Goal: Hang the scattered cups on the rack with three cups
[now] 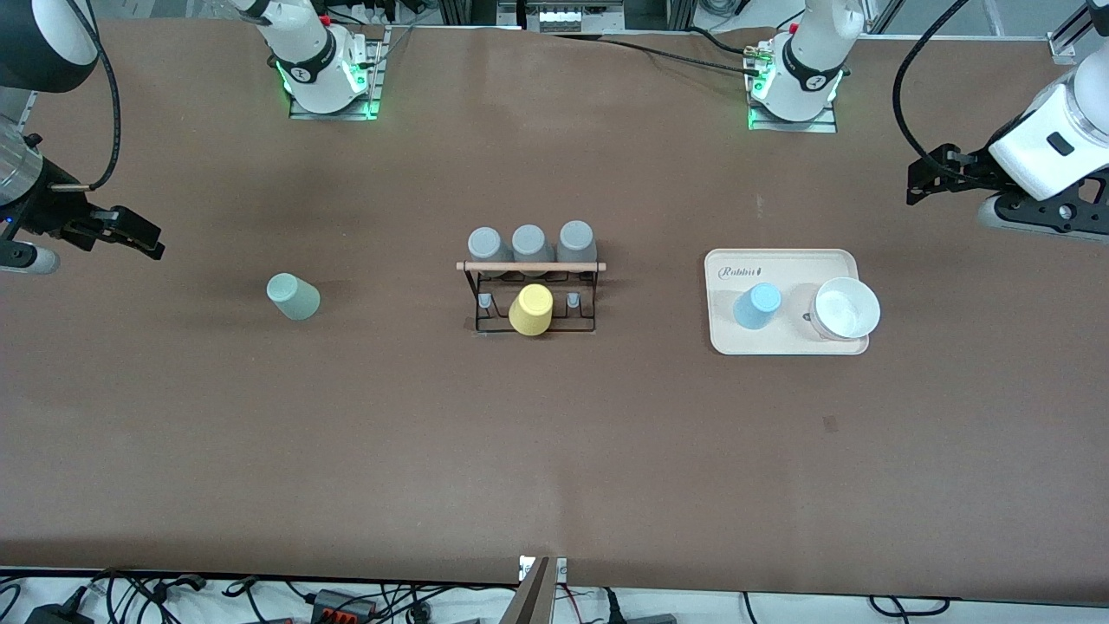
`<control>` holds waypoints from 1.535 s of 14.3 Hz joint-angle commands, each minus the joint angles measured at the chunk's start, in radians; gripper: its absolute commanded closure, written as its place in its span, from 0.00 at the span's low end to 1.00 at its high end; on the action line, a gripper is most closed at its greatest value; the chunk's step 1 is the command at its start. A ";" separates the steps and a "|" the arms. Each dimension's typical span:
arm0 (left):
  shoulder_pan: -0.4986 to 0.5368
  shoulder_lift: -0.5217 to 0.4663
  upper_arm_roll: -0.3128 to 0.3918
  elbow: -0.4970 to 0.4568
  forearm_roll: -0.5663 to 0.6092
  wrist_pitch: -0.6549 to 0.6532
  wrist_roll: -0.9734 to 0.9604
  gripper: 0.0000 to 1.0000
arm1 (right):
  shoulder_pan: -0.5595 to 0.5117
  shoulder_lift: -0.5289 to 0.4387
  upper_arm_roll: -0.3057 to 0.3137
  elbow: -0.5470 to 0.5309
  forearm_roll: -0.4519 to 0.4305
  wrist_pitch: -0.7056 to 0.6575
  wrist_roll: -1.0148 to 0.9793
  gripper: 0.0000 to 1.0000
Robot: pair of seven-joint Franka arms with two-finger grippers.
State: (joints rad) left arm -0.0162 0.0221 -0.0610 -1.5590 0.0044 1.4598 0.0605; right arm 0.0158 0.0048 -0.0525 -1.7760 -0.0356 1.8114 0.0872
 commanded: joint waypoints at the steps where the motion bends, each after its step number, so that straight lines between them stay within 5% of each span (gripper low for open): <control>1: 0.007 0.012 -0.008 0.036 0.025 -0.018 0.001 0.00 | -0.004 0.006 0.003 0.020 0.017 -0.018 -0.007 0.00; 11: 0.002 0.015 -0.011 0.034 0.023 -0.022 -0.008 0.00 | -0.004 0.012 0.003 0.021 0.020 -0.017 -0.007 0.00; 17: -0.001 0.107 -0.011 0.031 0.009 -0.056 0.005 0.00 | -0.004 0.014 0.003 0.023 0.020 -0.018 -0.011 0.00; 19: 0.001 0.123 -0.014 -0.004 0.009 -0.093 0.024 0.00 | -0.005 0.014 0.003 0.023 0.022 -0.018 -0.009 0.00; 22: 0.004 0.116 -0.060 -0.123 0.009 0.070 0.018 0.00 | -0.004 0.015 0.005 0.023 0.025 -0.017 -0.006 0.00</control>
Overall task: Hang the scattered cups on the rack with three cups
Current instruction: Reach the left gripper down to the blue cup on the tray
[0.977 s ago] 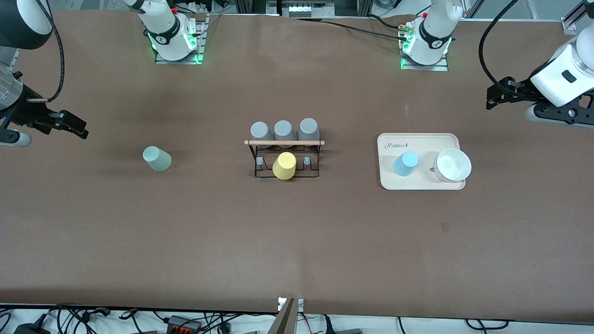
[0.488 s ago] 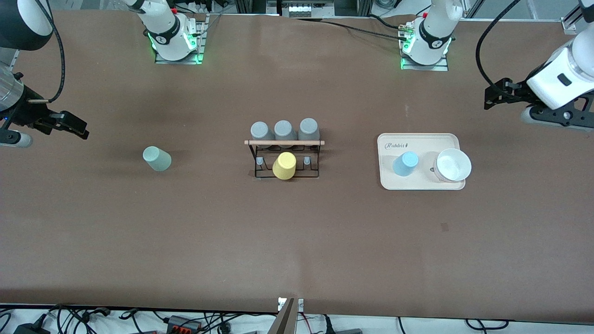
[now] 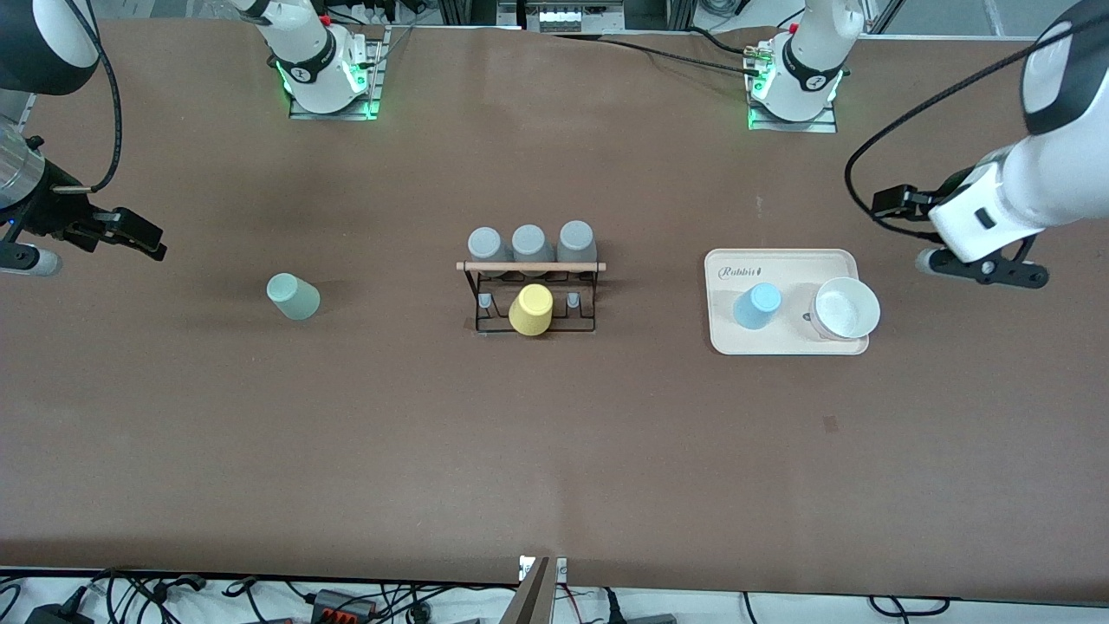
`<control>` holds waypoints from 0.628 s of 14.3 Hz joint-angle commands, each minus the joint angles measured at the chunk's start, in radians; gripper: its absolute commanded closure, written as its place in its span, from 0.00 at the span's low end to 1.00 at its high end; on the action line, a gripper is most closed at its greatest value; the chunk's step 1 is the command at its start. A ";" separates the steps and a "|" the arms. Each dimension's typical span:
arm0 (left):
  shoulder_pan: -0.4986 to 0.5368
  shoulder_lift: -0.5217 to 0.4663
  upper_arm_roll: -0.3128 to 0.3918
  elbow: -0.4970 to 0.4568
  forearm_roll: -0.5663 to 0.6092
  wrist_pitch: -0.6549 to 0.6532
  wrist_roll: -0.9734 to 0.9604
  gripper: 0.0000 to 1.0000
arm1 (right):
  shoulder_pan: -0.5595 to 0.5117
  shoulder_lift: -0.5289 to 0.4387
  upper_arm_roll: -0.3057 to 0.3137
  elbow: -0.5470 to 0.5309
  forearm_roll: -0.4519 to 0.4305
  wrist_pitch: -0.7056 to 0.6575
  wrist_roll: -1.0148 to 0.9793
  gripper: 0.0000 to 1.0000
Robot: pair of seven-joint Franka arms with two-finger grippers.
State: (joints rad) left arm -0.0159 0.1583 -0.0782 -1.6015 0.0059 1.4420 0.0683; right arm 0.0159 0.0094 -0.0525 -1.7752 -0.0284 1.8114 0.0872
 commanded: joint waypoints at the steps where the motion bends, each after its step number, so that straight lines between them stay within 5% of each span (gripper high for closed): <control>1: 0.013 -0.034 -0.079 -0.148 0.008 0.174 -0.001 0.00 | -0.004 0.009 0.003 0.022 0.018 -0.018 -0.006 0.00; 9: 0.004 -0.051 -0.153 -0.599 0.011 0.781 -0.116 0.00 | -0.004 0.011 0.003 0.022 0.018 -0.018 -0.007 0.00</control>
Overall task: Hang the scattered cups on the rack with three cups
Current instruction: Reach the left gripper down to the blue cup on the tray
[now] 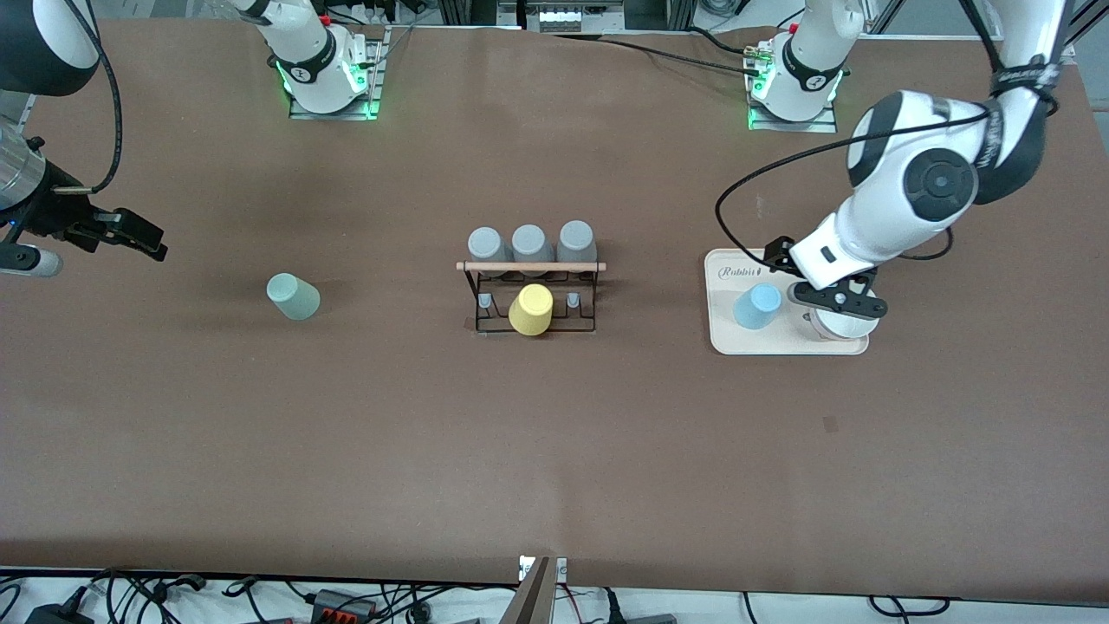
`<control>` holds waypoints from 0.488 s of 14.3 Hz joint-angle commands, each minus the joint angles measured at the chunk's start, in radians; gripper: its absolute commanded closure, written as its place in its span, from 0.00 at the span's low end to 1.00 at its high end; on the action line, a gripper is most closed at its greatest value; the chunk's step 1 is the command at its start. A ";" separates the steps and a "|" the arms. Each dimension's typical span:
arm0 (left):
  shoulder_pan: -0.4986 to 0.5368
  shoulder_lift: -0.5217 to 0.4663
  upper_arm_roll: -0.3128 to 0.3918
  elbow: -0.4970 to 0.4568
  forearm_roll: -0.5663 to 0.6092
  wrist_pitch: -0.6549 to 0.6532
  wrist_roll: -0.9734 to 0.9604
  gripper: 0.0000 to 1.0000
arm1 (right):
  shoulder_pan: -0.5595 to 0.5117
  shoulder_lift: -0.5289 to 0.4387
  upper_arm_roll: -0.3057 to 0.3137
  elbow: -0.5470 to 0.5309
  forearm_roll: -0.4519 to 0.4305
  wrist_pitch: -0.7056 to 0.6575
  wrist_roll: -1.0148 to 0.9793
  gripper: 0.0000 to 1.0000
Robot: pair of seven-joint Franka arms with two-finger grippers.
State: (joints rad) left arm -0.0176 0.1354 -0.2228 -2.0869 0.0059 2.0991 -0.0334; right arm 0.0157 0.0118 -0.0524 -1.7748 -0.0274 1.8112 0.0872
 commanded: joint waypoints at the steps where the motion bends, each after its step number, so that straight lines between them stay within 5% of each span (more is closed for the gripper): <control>1: 0.005 -0.011 -0.009 -0.166 0.011 0.227 -0.014 0.00 | -0.002 0.008 0.003 0.022 0.017 -0.018 -0.007 0.00; 7: 0.007 0.093 -0.023 -0.193 0.017 0.409 -0.006 0.00 | -0.011 0.010 -0.003 0.031 0.017 -0.035 -0.011 0.00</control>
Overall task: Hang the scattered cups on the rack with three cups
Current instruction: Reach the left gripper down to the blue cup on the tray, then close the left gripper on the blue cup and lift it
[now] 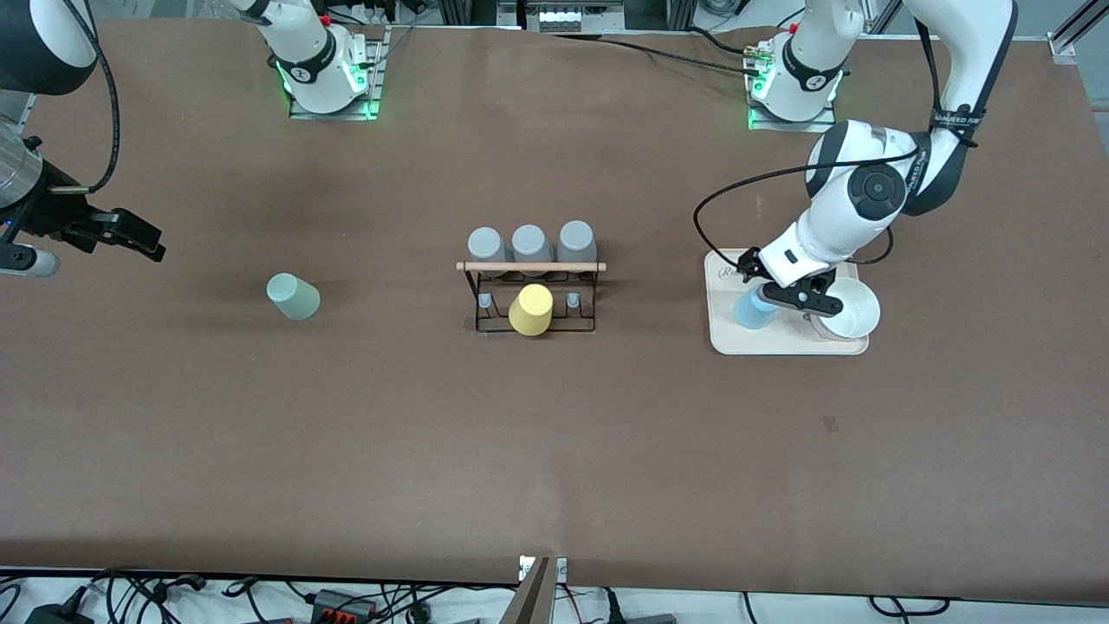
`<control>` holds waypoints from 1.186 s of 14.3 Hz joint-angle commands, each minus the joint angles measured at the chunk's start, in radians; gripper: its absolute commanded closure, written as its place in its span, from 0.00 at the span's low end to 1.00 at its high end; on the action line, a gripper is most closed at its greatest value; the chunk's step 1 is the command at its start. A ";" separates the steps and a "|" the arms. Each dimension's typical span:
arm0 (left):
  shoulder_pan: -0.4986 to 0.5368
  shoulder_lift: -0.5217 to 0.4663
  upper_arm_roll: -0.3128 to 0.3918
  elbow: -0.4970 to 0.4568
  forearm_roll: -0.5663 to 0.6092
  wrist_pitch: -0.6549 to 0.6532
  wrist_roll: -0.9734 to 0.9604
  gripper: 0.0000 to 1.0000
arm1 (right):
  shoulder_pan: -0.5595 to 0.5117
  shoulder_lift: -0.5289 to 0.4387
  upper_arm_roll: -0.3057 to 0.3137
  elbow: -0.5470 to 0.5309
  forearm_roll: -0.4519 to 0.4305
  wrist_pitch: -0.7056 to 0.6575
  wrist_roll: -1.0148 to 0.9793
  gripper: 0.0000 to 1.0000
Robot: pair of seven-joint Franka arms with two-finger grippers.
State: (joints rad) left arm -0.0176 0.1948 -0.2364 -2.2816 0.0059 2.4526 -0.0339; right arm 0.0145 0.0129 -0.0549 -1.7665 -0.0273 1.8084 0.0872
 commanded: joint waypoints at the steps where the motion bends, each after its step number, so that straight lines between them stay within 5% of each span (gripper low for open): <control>1: 0.007 0.055 -0.008 0.001 0.019 0.092 -0.003 0.00 | -0.007 0.007 0.000 0.024 0.015 -0.037 -0.014 0.00; 13: 0.028 0.121 -0.006 -0.015 0.052 0.184 0.003 0.01 | -0.001 0.015 0.007 0.035 0.018 -0.050 -0.007 0.00; 15: 0.036 0.124 -0.004 -0.015 0.051 0.186 0.017 0.16 | -0.001 0.015 0.007 0.035 0.018 -0.049 -0.007 0.00; 17: 0.059 0.124 -0.004 -0.015 0.052 0.181 0.040 0.44 | -0.001 0.015 0.007 0.035 0.018 -0.049 -0.007 0.00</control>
State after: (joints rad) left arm 0.0085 0.3146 -0.2345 -2.2897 0.0385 2.6160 -0.0223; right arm 0.0169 0.0200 -0.0505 -1.7532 -0.0261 1.7777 0.0868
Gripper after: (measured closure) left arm 0.256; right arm 0.000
